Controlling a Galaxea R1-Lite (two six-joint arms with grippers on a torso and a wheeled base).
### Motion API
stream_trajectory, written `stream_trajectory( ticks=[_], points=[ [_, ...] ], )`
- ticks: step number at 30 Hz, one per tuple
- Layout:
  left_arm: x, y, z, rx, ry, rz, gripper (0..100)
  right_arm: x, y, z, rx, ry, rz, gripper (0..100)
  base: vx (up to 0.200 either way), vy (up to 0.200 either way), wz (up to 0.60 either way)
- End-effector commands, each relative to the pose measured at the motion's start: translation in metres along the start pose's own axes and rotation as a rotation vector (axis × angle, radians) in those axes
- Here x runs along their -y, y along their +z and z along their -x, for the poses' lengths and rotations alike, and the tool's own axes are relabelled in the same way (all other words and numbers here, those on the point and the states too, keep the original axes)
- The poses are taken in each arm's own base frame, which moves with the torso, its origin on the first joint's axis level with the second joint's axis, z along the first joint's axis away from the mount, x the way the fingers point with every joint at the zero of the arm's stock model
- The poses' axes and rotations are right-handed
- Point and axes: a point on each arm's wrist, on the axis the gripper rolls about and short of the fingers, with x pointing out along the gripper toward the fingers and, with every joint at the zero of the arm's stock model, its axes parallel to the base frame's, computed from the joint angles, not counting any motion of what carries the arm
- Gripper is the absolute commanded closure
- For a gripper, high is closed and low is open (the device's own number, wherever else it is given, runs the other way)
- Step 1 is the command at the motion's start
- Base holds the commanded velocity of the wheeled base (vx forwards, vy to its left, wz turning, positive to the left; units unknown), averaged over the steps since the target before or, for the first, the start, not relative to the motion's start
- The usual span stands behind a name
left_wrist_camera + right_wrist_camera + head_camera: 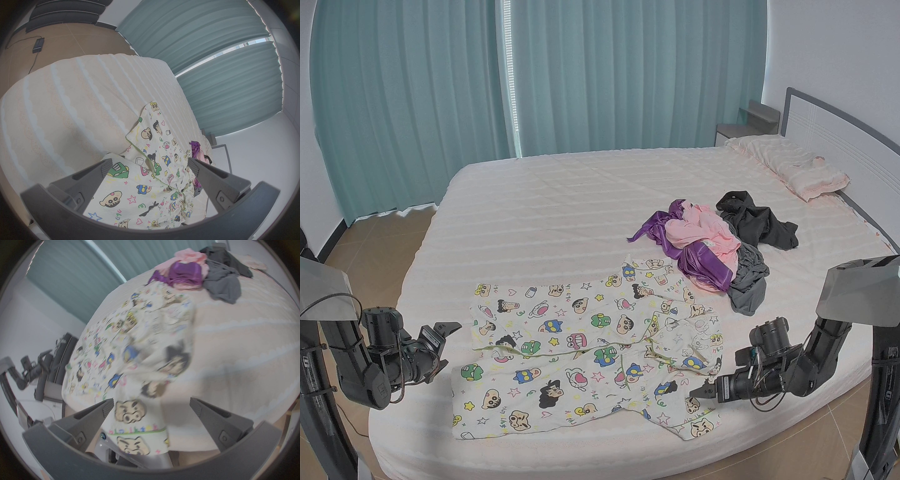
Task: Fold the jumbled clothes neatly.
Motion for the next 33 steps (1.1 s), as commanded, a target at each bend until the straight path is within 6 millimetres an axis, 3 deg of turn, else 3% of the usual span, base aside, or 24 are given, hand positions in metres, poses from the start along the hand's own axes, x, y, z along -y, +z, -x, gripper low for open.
stream_trajectory(
  ticks=[1, 5, 7, 14, 31, 32, 33],
  points=[
    [-0.001, 0.002, 0.001, 0.008, 0.001, 0.004, 0, -0.005, 0.000, -0.003, 0.008, -0.009, 0.019, 0, 0.000, 0.000, 0.00],
    [-0.001, 0.002, 0.000, 0.008, 0.001, 0.004, 0, 0.001, 0.004, 0.001, 0.027, -0.028, -0.004, 0, 0.000, 0.000, 0.00],
    [-0.001, 0.002, 0.000, 0.008, 0.001, 0.004, 0, 0.000, -0.009, 0.008, -0.016, -0.030, 0.009, 0, 0.000, 0.000, 0.00],
    [-0.001, 0.002, 0.000, 0.008, 0.001, 0.004, 0, 0.002, -0.021, 0.015, -0.067, 0.033, 0.164, 0, 0.000, 0.000, 0.00],
    [-0.001, 0.003, -0.001, 0.010, 0.001, 0.004, 0, -0.010, -0.019, 0.007, -0.179, 0.055, 0.344, 0, 0.000, 0.000, 0.00],
    [-0.001, 0.003, -0.001, 0.011, 0.002, 0.004, 0, -0.010, -0.019, 0.007, -0.180, 0.053, 0.344, 100, 0.000, 0.000, 0.00],
    [-0.001, 0.003, -0.001, 0.011, 0.002, 0.004, 0, -0.010, -0.019, 0.007, -0.181, 0.054, 0.345, 100, 0.000, 0.000, 0.00]
  ],
)
